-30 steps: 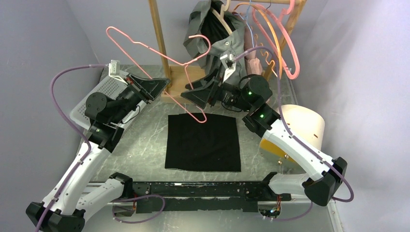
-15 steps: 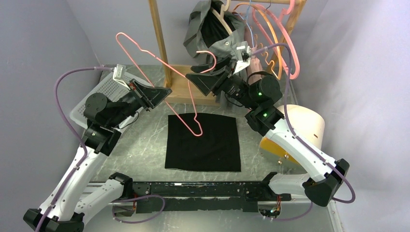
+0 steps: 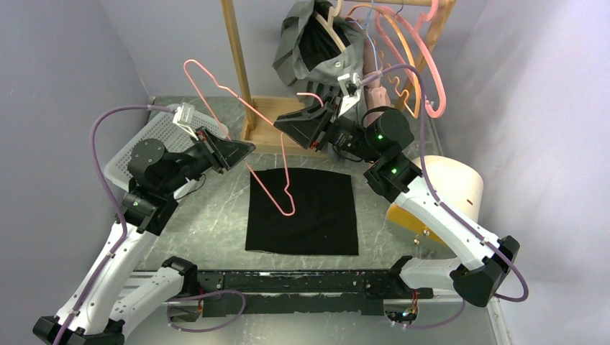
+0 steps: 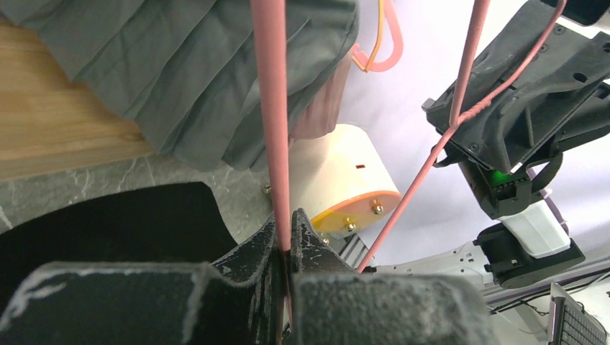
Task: Place the skirt on the hanger
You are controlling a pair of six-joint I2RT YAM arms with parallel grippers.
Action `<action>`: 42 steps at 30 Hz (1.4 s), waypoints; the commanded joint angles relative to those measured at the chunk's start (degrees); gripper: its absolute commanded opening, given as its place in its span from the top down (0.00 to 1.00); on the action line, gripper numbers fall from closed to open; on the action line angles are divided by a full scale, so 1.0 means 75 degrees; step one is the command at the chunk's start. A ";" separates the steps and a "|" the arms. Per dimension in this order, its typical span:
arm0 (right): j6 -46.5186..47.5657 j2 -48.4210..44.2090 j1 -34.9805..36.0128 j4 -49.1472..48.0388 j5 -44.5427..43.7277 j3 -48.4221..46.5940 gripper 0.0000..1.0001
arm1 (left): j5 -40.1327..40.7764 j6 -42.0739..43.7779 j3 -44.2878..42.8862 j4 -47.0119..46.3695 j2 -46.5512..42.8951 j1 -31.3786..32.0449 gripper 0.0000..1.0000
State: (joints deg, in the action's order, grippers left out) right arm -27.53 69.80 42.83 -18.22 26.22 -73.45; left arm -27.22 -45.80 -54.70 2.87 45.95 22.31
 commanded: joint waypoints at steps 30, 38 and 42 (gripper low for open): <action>-0.0766 0.0293 0.0016 0.0887 -0.1660 0.1506 1.00 | 0.2557 0.1252 -0.0021 0.3431 -0.0209 0.0038 0.38; -0.1707 0.1361 0.0886 0.0133 -0.2668 0.2501 1.00 | 0.2757 0.0927 0.0436 0.4231 0.0101 0.0035 0.38; -0.2070 0.2045 0.1473 -0.0215 -0.3362 0.2700 1.00 | 0.2367 0.0610 0.0924 0.4175 0.0462 0.0035 0.39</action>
State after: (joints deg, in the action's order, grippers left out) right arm -38.74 82.15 50.52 -13.96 7.44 -54.04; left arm -8.01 -38.92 -51.11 31.86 47.16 22.31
